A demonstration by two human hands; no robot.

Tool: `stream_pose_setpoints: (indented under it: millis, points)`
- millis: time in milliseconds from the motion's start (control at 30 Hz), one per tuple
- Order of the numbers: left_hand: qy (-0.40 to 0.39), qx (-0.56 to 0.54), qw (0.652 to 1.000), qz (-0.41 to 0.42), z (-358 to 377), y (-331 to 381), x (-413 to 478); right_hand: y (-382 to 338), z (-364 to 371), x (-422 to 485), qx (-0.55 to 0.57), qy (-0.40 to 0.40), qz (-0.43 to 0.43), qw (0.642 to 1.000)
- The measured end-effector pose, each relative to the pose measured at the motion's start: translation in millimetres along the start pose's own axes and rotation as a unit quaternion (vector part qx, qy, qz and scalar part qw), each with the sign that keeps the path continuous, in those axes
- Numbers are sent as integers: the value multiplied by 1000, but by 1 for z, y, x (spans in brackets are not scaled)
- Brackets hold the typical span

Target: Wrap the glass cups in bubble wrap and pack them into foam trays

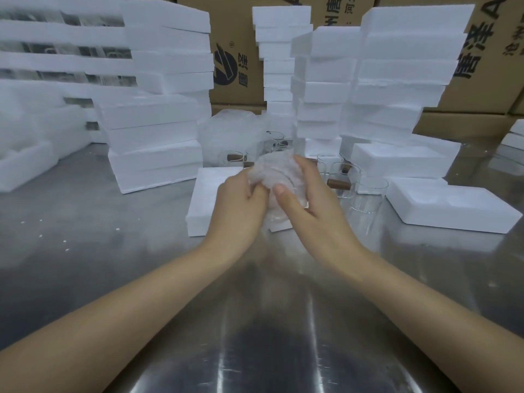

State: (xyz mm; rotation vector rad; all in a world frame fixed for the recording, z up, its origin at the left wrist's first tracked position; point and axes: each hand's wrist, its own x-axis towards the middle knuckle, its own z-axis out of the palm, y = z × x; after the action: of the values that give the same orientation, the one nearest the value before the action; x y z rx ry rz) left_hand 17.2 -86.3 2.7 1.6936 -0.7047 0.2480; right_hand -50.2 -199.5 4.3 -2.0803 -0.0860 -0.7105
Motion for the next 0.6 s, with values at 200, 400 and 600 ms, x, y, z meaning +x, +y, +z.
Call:
stream_pose_setpoints:
  millis: [200,400,600]
  points:
    - [-79,51,993,67,8,6,-11,10,-11,9,-28,64,3,998]
    - [-70,254,940,216,-4,3,-3,12,-6,6,-4,46,-13,999]
    - [103,44,992,57,-17,4,16,7,-4,3,39,14,-77,996]
